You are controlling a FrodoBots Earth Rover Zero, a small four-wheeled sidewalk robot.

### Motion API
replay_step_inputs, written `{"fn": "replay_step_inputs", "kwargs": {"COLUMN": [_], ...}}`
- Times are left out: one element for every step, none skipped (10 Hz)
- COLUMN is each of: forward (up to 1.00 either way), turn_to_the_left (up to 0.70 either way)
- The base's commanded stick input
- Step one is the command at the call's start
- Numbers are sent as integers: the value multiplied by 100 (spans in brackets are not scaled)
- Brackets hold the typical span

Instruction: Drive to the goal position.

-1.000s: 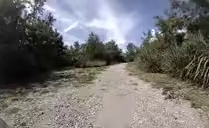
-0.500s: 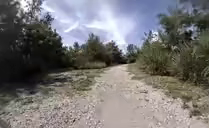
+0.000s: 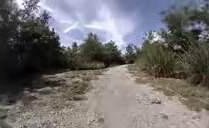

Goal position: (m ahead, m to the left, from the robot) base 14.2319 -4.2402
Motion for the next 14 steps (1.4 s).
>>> {"fn": "replay_step_inputs", "kwargs": {"forward": [84, 84, 84, 84, 84, 84, 84, 84, 84, 84, 84, 84, 84, 84], "turn_to_the_left": [0, 0, 0, 0, 0, -2, -29, -30, -27, -24, 0, 0, 0, 0]}}
